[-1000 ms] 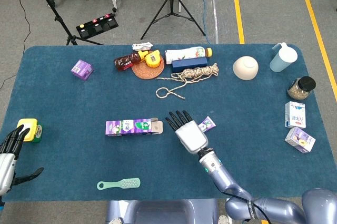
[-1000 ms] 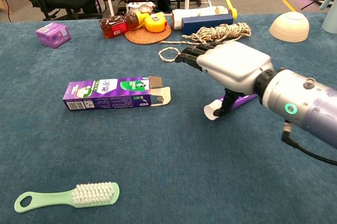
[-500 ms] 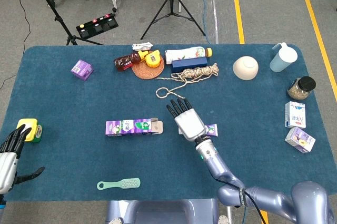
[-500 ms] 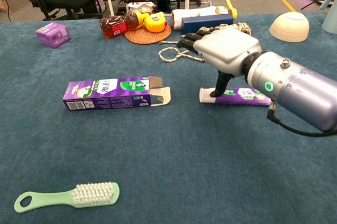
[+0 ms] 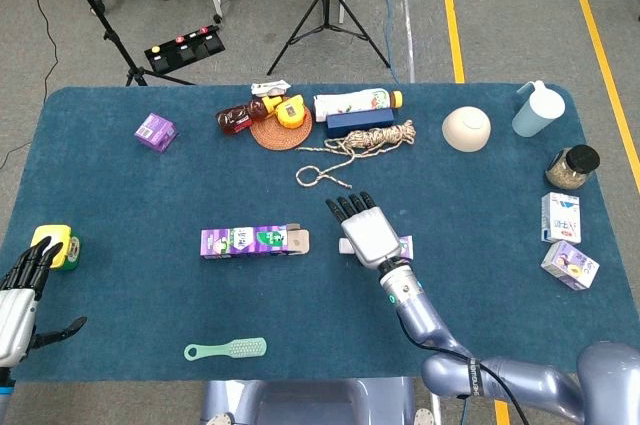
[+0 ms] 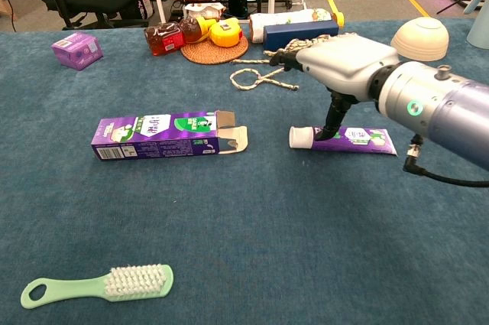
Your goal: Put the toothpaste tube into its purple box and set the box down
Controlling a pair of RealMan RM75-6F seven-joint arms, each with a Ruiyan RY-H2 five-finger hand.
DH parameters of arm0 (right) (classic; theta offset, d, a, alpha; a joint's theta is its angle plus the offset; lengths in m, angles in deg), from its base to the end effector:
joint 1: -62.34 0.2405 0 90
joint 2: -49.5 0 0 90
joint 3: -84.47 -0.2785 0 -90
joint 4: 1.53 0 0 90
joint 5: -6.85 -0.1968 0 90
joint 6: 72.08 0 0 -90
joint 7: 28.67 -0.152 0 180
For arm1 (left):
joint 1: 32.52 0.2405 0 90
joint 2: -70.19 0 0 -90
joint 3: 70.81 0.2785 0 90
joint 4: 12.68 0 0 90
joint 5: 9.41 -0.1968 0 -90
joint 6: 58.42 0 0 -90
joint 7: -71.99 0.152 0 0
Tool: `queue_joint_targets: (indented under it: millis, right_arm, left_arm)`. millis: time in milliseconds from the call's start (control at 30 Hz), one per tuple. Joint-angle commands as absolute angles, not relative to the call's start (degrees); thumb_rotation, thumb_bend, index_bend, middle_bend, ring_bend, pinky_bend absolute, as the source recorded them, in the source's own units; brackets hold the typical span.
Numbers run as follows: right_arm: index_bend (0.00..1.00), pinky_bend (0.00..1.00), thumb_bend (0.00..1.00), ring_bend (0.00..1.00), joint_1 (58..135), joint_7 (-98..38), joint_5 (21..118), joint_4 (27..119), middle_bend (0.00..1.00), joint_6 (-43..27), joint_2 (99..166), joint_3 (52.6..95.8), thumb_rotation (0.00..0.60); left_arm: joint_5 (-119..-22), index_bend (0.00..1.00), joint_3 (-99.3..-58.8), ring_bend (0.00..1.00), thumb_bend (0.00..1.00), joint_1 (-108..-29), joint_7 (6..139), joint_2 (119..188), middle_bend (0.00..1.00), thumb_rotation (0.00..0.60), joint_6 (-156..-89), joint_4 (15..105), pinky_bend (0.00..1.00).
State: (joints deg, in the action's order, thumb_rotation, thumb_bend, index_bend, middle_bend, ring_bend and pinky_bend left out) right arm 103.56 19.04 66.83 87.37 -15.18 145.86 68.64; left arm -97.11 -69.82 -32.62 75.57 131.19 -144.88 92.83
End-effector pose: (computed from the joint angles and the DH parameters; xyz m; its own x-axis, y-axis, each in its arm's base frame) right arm -0.1200 -0.3472 -0.0344 0.6259 -0.1308 0.7689 -0.7346 -0.4301 0.5248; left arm -0.2986 0.1486 0.1742 0.2902 0.0804 0.9536 0.9551 0.0381 -0.2938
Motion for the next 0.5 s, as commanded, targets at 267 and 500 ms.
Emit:
queue_joint_targets:
  millis: [267, 500]
  right_arm:
    - [0.2, 0.21, 0.0, 0.26, 103.1, 17.6, 59.2, 87.3, 0.25, -15.1, 143.6, 70.8, 0.6]
    - [0.26, 0.27, 0.03, 0.32, 103.8, 13.0, 59.4, 83.1, 0.31, -15.9, 144.7, 71.4, 0.6]
  left_arm:
    - [-97.3, 0.0, -69.6, 0.0, 0.06, -32.6, 75.5, 131.0, 0.0, 0.6, -144.8, 93.0, 0.16]
    - [-96.7, 0.0, -69.8, 0.0, 0.06, -32.9, 75.8, 131.1, 0.0, 0.6, -144.3, 93.0, 0.16]
